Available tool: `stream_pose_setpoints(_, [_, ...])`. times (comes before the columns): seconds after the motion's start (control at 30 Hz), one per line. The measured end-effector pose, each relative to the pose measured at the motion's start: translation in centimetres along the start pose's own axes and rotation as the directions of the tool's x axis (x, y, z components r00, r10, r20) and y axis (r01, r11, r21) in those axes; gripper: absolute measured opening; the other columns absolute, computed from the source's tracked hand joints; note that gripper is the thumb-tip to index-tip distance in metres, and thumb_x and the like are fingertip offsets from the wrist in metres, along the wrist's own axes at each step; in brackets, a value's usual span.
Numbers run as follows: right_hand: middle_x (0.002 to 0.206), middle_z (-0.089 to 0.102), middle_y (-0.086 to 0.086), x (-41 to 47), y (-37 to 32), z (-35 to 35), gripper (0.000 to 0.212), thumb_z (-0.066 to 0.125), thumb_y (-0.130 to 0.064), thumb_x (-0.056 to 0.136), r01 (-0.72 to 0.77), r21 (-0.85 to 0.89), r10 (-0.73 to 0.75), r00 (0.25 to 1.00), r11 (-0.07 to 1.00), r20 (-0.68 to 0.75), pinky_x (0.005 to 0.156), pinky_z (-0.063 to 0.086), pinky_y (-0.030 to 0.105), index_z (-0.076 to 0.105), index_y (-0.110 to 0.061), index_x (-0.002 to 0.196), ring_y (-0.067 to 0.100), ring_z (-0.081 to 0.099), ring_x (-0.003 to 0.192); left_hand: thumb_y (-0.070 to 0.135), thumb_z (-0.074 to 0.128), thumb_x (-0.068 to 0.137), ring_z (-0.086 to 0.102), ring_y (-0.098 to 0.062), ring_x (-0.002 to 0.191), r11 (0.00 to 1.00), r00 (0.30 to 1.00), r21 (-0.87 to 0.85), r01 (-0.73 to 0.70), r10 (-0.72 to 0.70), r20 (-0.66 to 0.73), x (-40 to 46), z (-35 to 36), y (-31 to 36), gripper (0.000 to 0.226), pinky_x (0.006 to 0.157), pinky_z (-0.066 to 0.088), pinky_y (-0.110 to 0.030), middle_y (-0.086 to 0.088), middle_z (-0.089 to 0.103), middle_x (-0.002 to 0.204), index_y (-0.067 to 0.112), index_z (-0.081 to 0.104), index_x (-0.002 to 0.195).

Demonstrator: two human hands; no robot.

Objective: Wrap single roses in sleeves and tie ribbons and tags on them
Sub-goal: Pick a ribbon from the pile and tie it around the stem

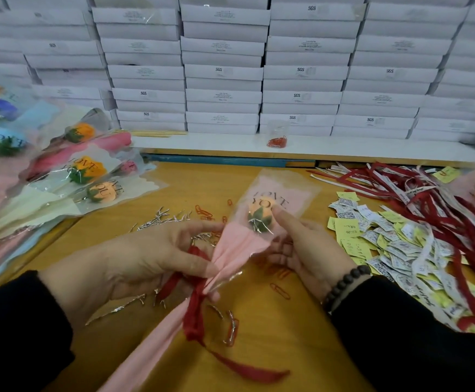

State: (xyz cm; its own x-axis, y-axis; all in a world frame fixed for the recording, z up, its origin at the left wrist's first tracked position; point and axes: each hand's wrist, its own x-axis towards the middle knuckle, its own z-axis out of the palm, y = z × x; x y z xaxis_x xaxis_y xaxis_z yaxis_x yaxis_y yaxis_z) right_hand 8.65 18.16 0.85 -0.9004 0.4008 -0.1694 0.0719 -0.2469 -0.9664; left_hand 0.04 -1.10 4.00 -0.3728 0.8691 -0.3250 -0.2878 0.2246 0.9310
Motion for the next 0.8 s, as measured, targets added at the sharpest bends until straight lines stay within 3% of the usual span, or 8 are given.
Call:
stream_pose_setpoints(0.13, [0.065, 0.068, 0.007, 0.4, 0.2, -0.2, 0.022, 0.059, -0.024, 0.088, 0.082, 0.055, -0.078, 0.994, 0.995, -0.074, 0.059, 0.051, 0.035, 0.064, -0.002, 0.092, 0.017, 0.059, 0.053, -0.002, 0.070, 0.070, 0.069, -0.035, 0.076, 0.990, 0.991, 0.122, 0.066, -0.079, 0.104, -0.5, -0.5, 0.2, 0.064, 0.057, 0.056, -0.032, -0.021, 0.064, 0.092, 0.021, 0.052, 0.126])
stream_pose_setpoints(0.23, [0.074, 0.070, 0.012, 0.1, 0.7, 0.1, 0.015, 0.063, -0.018, 0.085, 0.127, 0.018, -0.127, 0.992, 0.992, 0.000, 0.064, 0.052, 0.036, 0.065, -0.004, 0.091, 0.020, 0.060, 0.056, 0.018, 0.071, 0.076, 0.069, -0.030, 0.077, 0.989, 0.993, 0.119, 0.089, -0.097, 0.064, -0.2, -0.4, 0.4, 0.049, 0.065, 0.059, -0.033, -0.023, 0.067, 0.094, 0.008, 0.055, 0.121])
stream_pose_setpoints(0.3, [0.082, 0.073, 0.011, -0.4, 1.1, 0.7, 0.010, 0.066, -0.014, 0.083, 0.155, -0.024, -0.152, 0.983, 0.988, 0.101, 0.070, 0.057, 0.037, 0.066, -0.008, 0.091, 0.023, 0.067, 0.066, 0.031, 0.071, 0.075, 0.069, -0.021, 0.072, 0.989, 0.997, 0.133, 0.066, -0.062, -0.036, 0.3, -0.2, 0.6, 0.038, 0.062, 0.058, -0.027, -0.016, 0.071, 0.090, 0.007, 0.068, 0.105])
stream_pose_setpoints(0.4, [0.090, 0.073, 0.011, -0.9, 1.5, 1.4, 0.011, 0.069, -0.010, 0.080, 0.188, -0.044, -0.173, 0.958, 0.981, 0.228, 0.078, 0.057, 0.041, 0.068, -0.011, 0.091, 0.029, 0.070, 0.081, 0.019, 0.066, 0.069, 0.069, -0.017, 0.061, 0.998, 0.992, 0.056, 0.014, -0.007, -0.127, 1.1, 0.3, 0.8, 0.016, 0.051, 0.055, -0.022, -0.013, 0.073, 0.080, 0.010, 0.077, 0.076])
stream_pose_setpoints(0.47, [0.088, 0.073, 0.010, -0.8, 1.3, 1.3, 0.015, 0.071, -0.023, 0.078, 0.187, -0.107, -0.162, 0.965, 0.977, 0.208, 0.084, 0.053, 0.046, 0.069, -0.011, 0.087, 0.031, 0.067, 0.081, 0.013, 0.064, 0.069, 0.070, -0.016, 0.060, 0.999, 0.991, 0.030, -0.016, 0.020, -0.133, 1.4, 0.4, 0.6, 0.014, 0.050, 0.054, -0.020, -0.013, 0.073, 0.078, 0.009, 0.077, 0.072])
stream_pose_setpoints(0.57, [0.080, 0.070, 0.011, 0.0, 1.0, 0.5, 0.030, 0.064, -0.036, 0.083, 0.098, -0.081, -0.095, 0.994, 0.992, 0.044, 0.087, 0.049, 0.050, 0.065, -0.006, 0.085, 0.031, 0.062, 0.078, 0.011, 0.065, 0.071, 0.071, -0.015, 0.070, 0.995, 0.995, 0.102, -0.001, 0.012, -0.103, 1.2, -0.1, 0.0, 0.012, 0.058, 0.053, -0.017, -0.012, 0.074, 0.083, 0.011, 0.077, 0.071])
stream_pose_setpoints(0.7, [0.080, 0.072, 0.011, 0.3, 0.8, -0.1, 0.008, 0.066, -0.014, 0.083, 0.119, -0.045, -0.120, 0.992, 0.992, -0.023, 0.079, 0.054, 0.047, 0.065, -0.006, 0.083, 0.029, 0.068, 0.076, 0.029, 0.075, 0.073, 0.068, -0.020, 0.078, 0.985, 0.997, 0.154, 0.082, -0.080, -0.024, 0.8, 0.1, -0.1, 0.024, 0.066, 0.054, -0.024, -0.014, 0.072, 0.090, 0.008, 0.075, 0.085])
stream_pose_setpoints(0.8, [0.082, 0.069, 0.019, -0.2, 1.1, 0.4, 0.007, 0.067, -0.007, 0.082, 0.150, -0.103, -0.143, 0.987, 0.983, 0.077, 0.069, 0.056, 0.042, 0.064, 0.000, 0.084, 0.028, 0.066, 0.071, 0.035, 0.064, 0.074, 0.070, -0.020, 0.063, 0.991, 0.987, 0.114, 0.067, -0.049, -0.154, 1.3, 0.4, 0.6, 0.033, 0.054, 0.054, -0.021, -0.015, 0.073, 0.081, 0.005, 0.072, 0.086])
